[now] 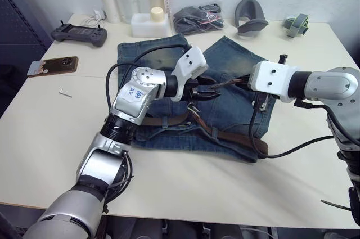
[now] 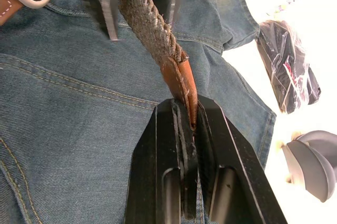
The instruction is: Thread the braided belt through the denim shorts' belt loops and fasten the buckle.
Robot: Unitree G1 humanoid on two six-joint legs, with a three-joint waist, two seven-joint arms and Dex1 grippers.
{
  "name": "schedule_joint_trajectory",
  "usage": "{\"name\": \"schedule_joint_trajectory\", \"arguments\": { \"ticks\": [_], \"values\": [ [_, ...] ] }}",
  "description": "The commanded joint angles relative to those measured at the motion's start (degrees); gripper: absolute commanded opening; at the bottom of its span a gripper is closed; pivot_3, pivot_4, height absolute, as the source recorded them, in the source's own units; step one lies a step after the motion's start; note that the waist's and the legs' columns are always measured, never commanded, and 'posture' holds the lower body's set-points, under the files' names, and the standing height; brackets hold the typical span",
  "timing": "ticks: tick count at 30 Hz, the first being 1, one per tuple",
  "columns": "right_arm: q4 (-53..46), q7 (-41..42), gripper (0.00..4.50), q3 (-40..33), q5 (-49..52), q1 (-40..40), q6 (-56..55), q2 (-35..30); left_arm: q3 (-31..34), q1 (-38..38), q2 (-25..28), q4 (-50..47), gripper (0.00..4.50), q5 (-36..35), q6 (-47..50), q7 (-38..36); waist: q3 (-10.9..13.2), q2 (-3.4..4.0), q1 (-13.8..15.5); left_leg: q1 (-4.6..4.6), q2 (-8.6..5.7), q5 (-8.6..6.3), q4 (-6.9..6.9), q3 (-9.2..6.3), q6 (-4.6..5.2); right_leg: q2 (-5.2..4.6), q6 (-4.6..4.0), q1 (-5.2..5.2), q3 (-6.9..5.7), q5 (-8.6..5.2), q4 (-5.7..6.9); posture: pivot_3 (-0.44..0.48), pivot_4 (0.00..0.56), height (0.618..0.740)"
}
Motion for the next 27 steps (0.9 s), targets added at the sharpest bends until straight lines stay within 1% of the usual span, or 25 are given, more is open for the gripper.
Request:
{"name": "schedule_joint_trajectory", "arguments": {
  "ticks": [1, 4, 5, 7, 10, 12, 13, 14, 17, 18, 20, 21, 22, 26, 27],
  "values": [
    [-2.36, -0.72, 0.0, -2.2, 0.74, -0.01, 0.76, -0.03, 1.15, -1.42, -0.51, -1.32, 0.07, -1.34, 0.1, -0.72, 0.0, 0.0, -0.02, 0.0, 0.0, 0.0, 0.0, 0.0, 0.0, 0.0, 0.0, 0.0, 0.0, 0.0, 0.0, 0.0, 0.15, 0.649],
    [-3.08, -2.51, 0.0, -3.2, 2.15, 0.37, 3.0, 2.04, 2.27, -0.95, -0.95, -1.7, 0.02, -2.69, 2.32, -0.63, 0.0, 0.0, -0.09, 0.01, 0.0, 0.0, 0.0, 0.0, 0.0, 0.0, 0.0, 0.0, 0.0, 0.0, 0.0, 0.0, 0.15, 0.649],
    [-3.39, -3.48, 0.41, -3.85, 2.53, 0.57, 3.45, 2.91, 2.95, -0.79, -1.08, -1.76, 0.01, -3.2, 3.63, -0.2, 0.0, 0.0, -0.12, 0.0, 0.0, 0.01, -0.01, 0.0, -0.01, 0.0, 0.0, 0.0, 0.0, 0.0, 0.0, 0.0, 0.15, 0.649],
    [-4.56, -3.96, 1.21, -5.89, 5.77, 1.86, 7.97, 4.68, 4.0, 0.03, -0.66, -2.11, 0.0, -3.81, 6.86, 0.69, 0.0, 0.0, -0.04, 0.01, 0.0, 0.02, -0.02, -0.01, -0.01, 0.0, 0.0, 0.0, 0.0, 0.0, 0.01, 0.0, 0.15, 0.649],
    [-7.02, -5.35, 2.69, -9.84, 10.21, 5.09, 13.93, 6.72, 4.51, 2.05, 0.31, -4.31, 0.0, -4.42, 10.75, 2.01, 0.0, 0.0, 0.02, 0.0, 0.0, 0.03, -0.03, -0.02, -0.01, -0.01, 0.0, 0.0, -0.01, 0.0, 0.0, 0.0, 0.15, 0.649],
    [-8.5, -7.76, 3.72, -13.68, 12.83, 7.86, 16.19, 8.61, 6.85, 3.37, -0.23, -6.57, 0.0, -6.76, 15.04, 3.83, 0.0, 0.0, 0.08, 0.0, 0.0, 0.03, -0.06, -0.04, -0.01, -0.02, 0.0, 0.02, -0.02, 0.0, -0.01, 0.0, 0.15, 0.649],
    [-8.9, -9.73, 4.22, -17.26, 16.69, 8.64, 19.2, 11.62, 9.76, 3.82, -1.41, -7.72, 0.0, -9.21, 18.52, 5.65, 0.0, 0.0, 0.15, 0.0, 0.0, 0.03, -0.06, -0.05, -0.01, -0.01, 0.0, 0.03, -0.03, 0.0, -0.02, 0.0, 0.15, 0.649],
    [-9.63, -11.22, 4.44, -20.03, 20.26, 9.62, 22.48, 14.0, 12.76, 4.28, -2.64, -8.88, 0.0, -11.42, 21.79, 7.81, 0.01, -0.01, 0.21, 0.0, 0.0, 0.04, -0.06, -0.07, 0.0, -0.02, 0.01, 0.04, -0.03, 0.01, -0.02, 0.0, 0.15, 0.649],
    [-11.47, -15.42, 4.44, -25.06, 28.68, 11.26, 29.63, 20.74, 16.48, 6.38, -3.98, -12.47, 0.0, -14.01, 27.52, 11.96, 0.0, -0.01, 0.18, 0.0, 0.0, 0.07, -0.05, -0.09, 0.01, -0.03, 0.04, 0.06, -0.04, 0.02, -0.01, 0.0, 0.15, 0.649],
    [-11.87, -16.65, 4.44, -25.79, 30.1, 11.35, 30.99, 21.86, 17.11, 6.79, -4.29, -13.3, 0.0, -14.69, 28.69, 12.92, 0.0, 0.01, 0.08, 0.02, 0.0, 0.08, -0.06, -0.09, 0.0, -0.03, 0.04, 0.06, -0.04, 0.02, -0.01, 0.0, 0.15, 0.649],
    [-13.12, -17.39, 4.44, -25.22, 34.17, 12.95, 34.65, 24.17, 21.65, 7.5, -6.88, -14.93, 0.0, -17.78, 32.94, 16.63, -0.01, 0.01, 0.05, 0.04, -0.01, 0.09, -0.08, -0.08, -0.02, -0.03, 0.04, 0.06, -0.03, 0.02, 0.0, 0.0, 0.15, 0.649],
    [-13.43, -18.1, 3.95, -24.61, 35.9, 13.37, 36.28, 25.51, 23.82, 7.85, -8.13, -15.6, 0.0, -19.21, 34.81, 18.28, -0.01, 0.01, 0.08, 0.03, -0.02, 0.1, -0.09, -0.09, -0.03, -0.03, 0.04, 0.06, -0.04, 0.02, 0.01, 0.0, 0.15, 0.649],
    [-13.69, -18.94, 3.8, -24.26, 37.35, 13.61, 37.47, 26.3, 25.34, 8.08, -9.01, -16.2, 0.0, -20.31, 36.24, 19.66, 0.0, 0.0, 0.03, 0.04, -0.02, 0.1, -0.1, -0.09, -0.02, -0.03, 0.04, 0.07, -0.03, 0.02, 0.01, 0.0, 0.15, 0.649],
    [-12.3, -22.2, 1.9, -20.78, 38.27, 13.25, 38.11, 29.2, 30.3, 9.23, -11.75, -18.05, 0.0, -22.75, 40.86, 25.22, 0.0, 0.01, -0.2, 0.05, -0.03, 0.11, -0.11, -0.08, -0.02, -0.02, 0.04, 0.06, -0.02, 0.02, 0.03, 0.0, 0.15, 0.649],
    [-11.57, -22.59, 1.46, -20.17, 39.61, 12.79, 39.37, 30.16, 30.29, 9.87, -11.9, -18.27, 0.0, -22.23, 41.33, 26.8, 0.0, 0.0, -0.16, 0.06, -0.03, 0.11, -0.11, -0.08, -0.02, -0.02, 0.04, 0.06, -0.02, 0.02, 0.04, 0.0, 0.15, 0.649]
  ]
}}
